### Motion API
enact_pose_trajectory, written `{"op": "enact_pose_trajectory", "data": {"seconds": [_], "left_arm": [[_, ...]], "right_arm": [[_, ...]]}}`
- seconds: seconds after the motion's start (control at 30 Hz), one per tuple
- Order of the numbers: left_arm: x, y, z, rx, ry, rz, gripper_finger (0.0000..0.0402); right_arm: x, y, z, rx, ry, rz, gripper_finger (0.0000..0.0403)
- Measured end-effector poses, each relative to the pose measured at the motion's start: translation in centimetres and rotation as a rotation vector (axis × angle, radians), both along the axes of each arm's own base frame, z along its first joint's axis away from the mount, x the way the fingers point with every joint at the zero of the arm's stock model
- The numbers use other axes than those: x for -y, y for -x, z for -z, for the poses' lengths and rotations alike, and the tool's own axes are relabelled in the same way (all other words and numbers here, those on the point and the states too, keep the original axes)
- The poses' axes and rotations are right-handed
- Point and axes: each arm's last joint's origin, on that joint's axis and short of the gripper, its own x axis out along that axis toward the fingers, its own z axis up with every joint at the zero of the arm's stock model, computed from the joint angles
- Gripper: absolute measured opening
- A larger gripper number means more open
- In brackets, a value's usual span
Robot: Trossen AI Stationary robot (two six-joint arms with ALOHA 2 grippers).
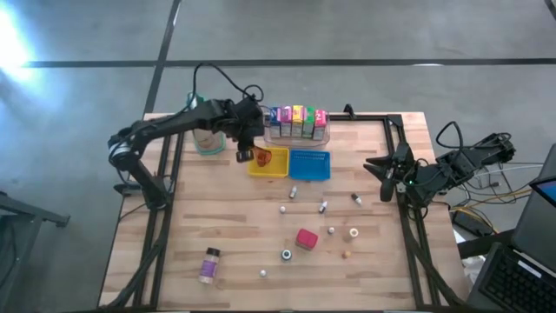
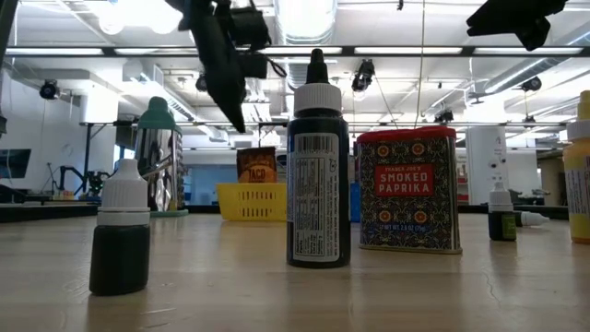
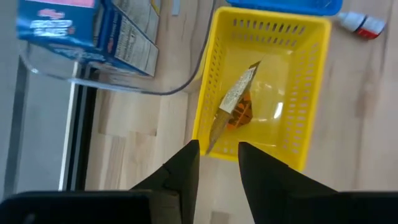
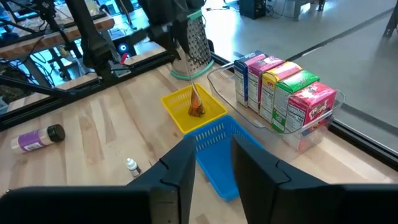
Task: Pick & Place Kitchen Items
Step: Put the black seasoning bottle into the yellow bin
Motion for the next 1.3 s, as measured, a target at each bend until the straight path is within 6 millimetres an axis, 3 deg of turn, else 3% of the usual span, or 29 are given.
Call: {"op": "enact_pose_trajectory", "data": {"seconds": [0.4, 0.67, 0.83, 1.1, 1.3], "left_arm": [[1.8, 1.3, -5.0, -0.043, 0.113, -0.151, 0.0117], [4.1, 2.0, -5.4, -0.101, 0.281, -0.499, 0.0117], [7.3, 2.3, -5.0, -0.237, 0.269, -0.554, 0.0117], [14.9, 1.7, -5.1, -0.199, 0.272, -0.558, 0.0117], [20.4, 2.3, -5.1, -0.188, 0.327, -0.602, 0.0117]], "right_arm": [[0.0, 0.0, 0.0, 0.000, 0.000, 0.000, 0.0128], [0.0, 0.0, 0.0, 0.000, 0.000, 0.000, 0.0140], [-0.2, -0.3, 0.1, -0.015, 0.007, -0.001, 0.0139], [-0.5, -0.9, 0.4, -0.045, 0.018, -0.005, 0.0113], [-0.6, -1.2, 0.6, -0.056, 0.011, -0.003, 0.0099]]}}
